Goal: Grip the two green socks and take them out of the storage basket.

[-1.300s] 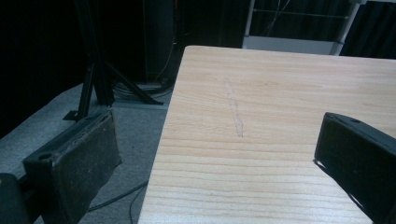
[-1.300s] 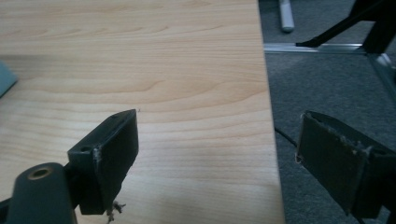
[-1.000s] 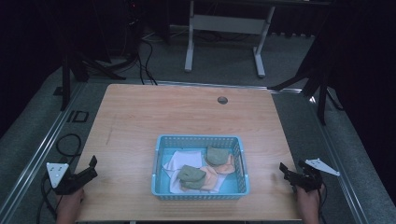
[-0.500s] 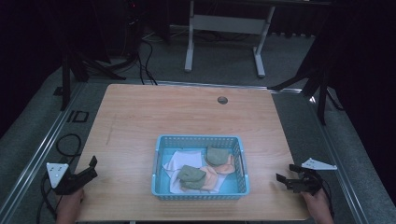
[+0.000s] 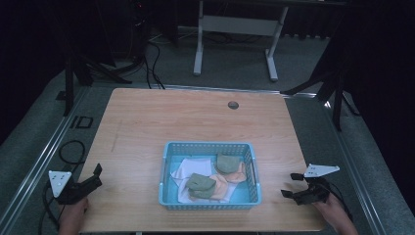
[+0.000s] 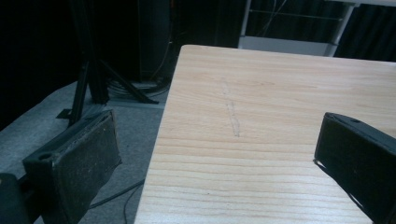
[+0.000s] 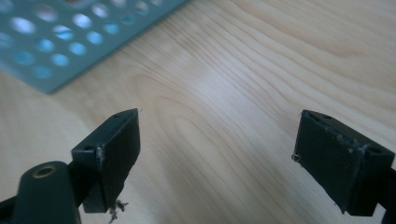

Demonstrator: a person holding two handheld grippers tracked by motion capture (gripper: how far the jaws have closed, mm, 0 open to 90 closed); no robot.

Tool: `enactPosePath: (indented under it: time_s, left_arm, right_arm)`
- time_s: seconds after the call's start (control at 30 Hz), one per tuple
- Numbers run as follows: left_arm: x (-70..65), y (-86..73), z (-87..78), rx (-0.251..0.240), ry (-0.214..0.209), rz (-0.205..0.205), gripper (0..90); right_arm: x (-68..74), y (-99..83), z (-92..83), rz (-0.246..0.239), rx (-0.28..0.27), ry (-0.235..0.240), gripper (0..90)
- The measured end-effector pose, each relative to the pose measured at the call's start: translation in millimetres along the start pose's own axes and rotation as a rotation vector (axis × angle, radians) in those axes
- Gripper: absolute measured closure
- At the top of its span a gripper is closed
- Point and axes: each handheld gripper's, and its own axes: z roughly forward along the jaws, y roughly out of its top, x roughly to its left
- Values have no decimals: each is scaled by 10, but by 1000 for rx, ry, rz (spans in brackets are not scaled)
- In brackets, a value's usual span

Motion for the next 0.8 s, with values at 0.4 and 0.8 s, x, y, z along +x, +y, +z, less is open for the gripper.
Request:
enactPosePath:
  time_s: [0.4,0.8]
  left_arm:
    - [-5,1,3,1,5,1,5]
    - [-5,1,2,2,2,4,5]
  right_arm:
    - [351,716,-136,-104,68,109,136]
    - [657,1298,154,-221,141,202,140]
